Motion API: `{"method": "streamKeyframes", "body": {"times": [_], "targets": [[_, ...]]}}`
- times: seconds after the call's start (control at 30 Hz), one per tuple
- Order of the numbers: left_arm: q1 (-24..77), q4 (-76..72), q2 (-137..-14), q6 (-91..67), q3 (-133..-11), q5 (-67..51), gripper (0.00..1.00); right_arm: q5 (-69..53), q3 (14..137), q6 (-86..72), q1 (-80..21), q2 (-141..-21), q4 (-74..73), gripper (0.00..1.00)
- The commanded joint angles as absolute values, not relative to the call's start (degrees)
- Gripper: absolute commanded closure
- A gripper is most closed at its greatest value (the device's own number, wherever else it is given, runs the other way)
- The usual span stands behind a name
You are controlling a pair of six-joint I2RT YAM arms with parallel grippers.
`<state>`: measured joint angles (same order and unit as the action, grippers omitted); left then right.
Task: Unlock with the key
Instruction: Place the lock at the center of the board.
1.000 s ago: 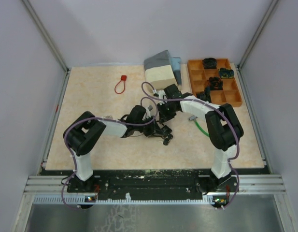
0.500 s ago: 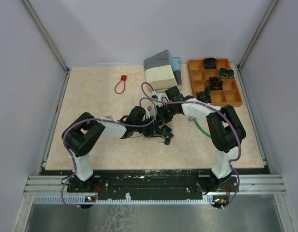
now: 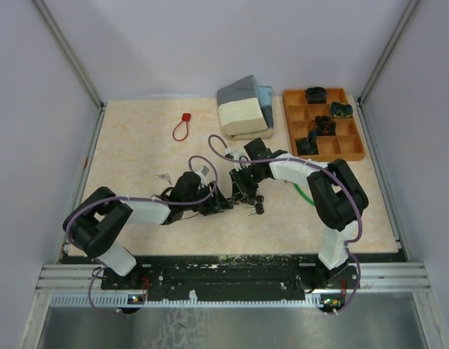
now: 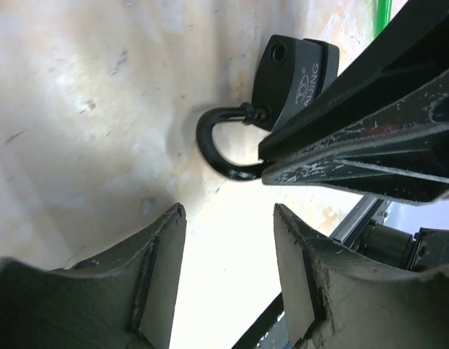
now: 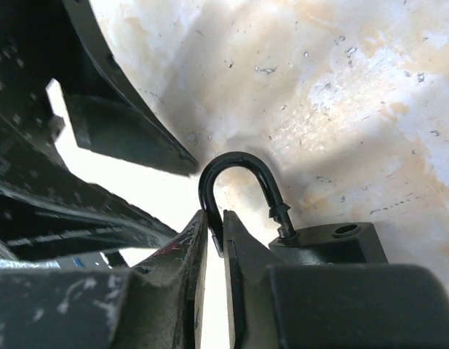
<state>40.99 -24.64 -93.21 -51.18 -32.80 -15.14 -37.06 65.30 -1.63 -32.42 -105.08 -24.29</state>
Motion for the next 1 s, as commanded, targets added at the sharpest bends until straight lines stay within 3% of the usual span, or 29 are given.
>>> {"method": "streamKeyframes", "body": {"times": [0.0, 0.13, 0.3, 0.63, 0.83, 0.97], "targets": [[38.74, -22.15, -88.55, -50.25, -28.74, -12.96, 0.41, -34.43, 66.1, -0.48, -33.75, -102.55, -25.05, 0.81], [34.31, -18.62, -84.71, -49.25, -26.52, -14.26, 0.39, -27.61, 65.78, 1.0, -35.54, -100.25, -28.76, 0.71], [29.45, -10.94, -75.86, -45.35, -25.59, -11.08, 0.35, -19.73, 61.5, -0.13, -38.28, -98.33, -28.98, 0.67], [28.64, 2.19, -59.25, -39.26, -27.96, 5.27, 0.25, -9.67, 58.14, -2.57, -39.53, -100.17, -23.83, 0.66], [27.19, 3.95, -55.75, -38.26, -27.48, 7.93, 0.12, -0.66, 62.02, -0.4, -38.98, -104.81, -22.42, 0.62], [24.68, 4.97, -56.36, -38.55, -27.51, 6.95, 0.1, 0.0, 65.07, 1.02, -36.76, -107.15, -18.66, 0.62]]}}
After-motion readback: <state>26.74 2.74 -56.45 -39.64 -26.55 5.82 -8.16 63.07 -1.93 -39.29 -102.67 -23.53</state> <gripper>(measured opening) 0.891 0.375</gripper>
